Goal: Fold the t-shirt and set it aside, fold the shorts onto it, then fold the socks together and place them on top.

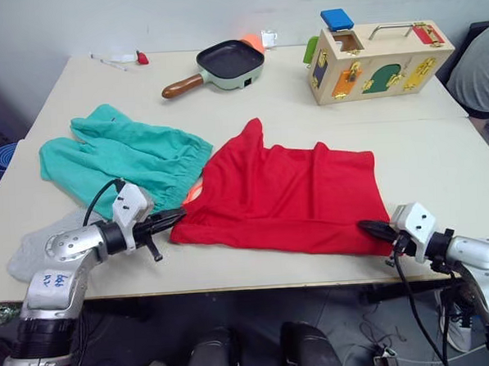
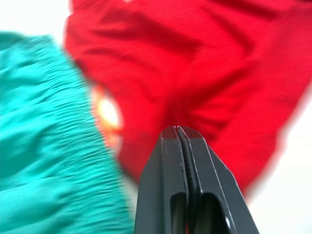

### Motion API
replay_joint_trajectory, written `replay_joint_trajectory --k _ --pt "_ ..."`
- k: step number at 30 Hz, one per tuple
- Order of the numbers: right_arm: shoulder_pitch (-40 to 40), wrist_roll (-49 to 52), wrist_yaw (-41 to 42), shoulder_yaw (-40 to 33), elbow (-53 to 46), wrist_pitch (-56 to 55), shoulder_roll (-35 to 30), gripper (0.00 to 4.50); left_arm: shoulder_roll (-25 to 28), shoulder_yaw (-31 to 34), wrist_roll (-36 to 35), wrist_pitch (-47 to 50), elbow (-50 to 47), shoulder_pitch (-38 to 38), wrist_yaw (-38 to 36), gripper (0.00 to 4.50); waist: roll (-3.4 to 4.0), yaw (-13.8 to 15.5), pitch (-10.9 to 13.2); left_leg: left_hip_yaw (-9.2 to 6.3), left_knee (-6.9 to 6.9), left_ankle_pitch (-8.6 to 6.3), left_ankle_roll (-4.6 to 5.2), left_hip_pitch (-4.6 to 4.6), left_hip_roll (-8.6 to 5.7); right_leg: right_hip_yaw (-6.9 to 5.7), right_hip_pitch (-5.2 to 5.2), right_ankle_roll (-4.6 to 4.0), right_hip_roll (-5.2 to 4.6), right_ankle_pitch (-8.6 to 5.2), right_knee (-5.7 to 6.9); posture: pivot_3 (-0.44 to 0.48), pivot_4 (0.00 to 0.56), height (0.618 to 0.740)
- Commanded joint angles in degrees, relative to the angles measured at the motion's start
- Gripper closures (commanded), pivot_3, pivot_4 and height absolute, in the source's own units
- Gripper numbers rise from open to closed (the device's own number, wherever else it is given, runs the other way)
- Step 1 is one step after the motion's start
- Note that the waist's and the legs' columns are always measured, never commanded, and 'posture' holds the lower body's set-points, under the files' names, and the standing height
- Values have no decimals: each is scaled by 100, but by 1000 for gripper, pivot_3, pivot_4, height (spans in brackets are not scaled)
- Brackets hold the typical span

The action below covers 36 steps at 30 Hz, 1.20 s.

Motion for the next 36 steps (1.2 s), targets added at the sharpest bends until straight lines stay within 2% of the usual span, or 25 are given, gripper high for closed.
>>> replay_joint_trajectory --k 1,7,10,14,19,25,31,36 --pt "-166 -344 -99 -90 973 -272 -257 4500 88 -33 -140 28 -442 233 -213 4460 0 6 0 0 0 0 0 1 -1 1 3 2 0 1 -6 0 150 740" --pt "-930 -475 149 33 2073 -906 -438 4500 -29 -175 -6 367 -688 558 120 4460 0 -11 0 -1 -2 -1 -3 1 0 1 1 1 1 0 -6 0 150 740" --pt "-1213 -409 359 36 2401 -1094 -441 4500 -387 87 -462 435 -881 653 307 4460 1 -22 0 0 -2 0 -3 1 1 1 1 1 1 1 -6 0 150 740" --pt "-1253 -286 688 63 2404 -1163 -409 4500 -473 416 -454 548 -899 553 727 4460 1 -17 0 -1 -2 1 -3 0 2 -1 1 1 1 1 -5 0 150 740" --pt "-755 197 1263 93 1494 -968 -268 4500 -178 171 76 352 -418 268 743 4460 2 -7 0 -2 -3 0 -3 0 5 -6 2 0 5 0 -4 0 150 740" --pt "-211 916 1819 99 122 -361 -202 4500 -33 -349 445 101 51 -43 304 4460 5 -1 2 -1 -7 -1 -3 -3 5 -4 -6 0 4 0 -4 0 150 740" --pt "-35 946 1669 88 -570 61 -163 4500 168 -397 251 215 -213 135 -202 4460 7 -4 3 1 -18 -1 -7 -8 5 1 -19 -1 2 -1 -5 0 150 740" --pt "-81 610 1259 -52 -576 10 -242 4500 308 -191 245 216 -420 331 -189 4460 8 -2 4 1 -27 -1 -7 -9 3 1 -20 -2 2 -1 -13 0 150 740"
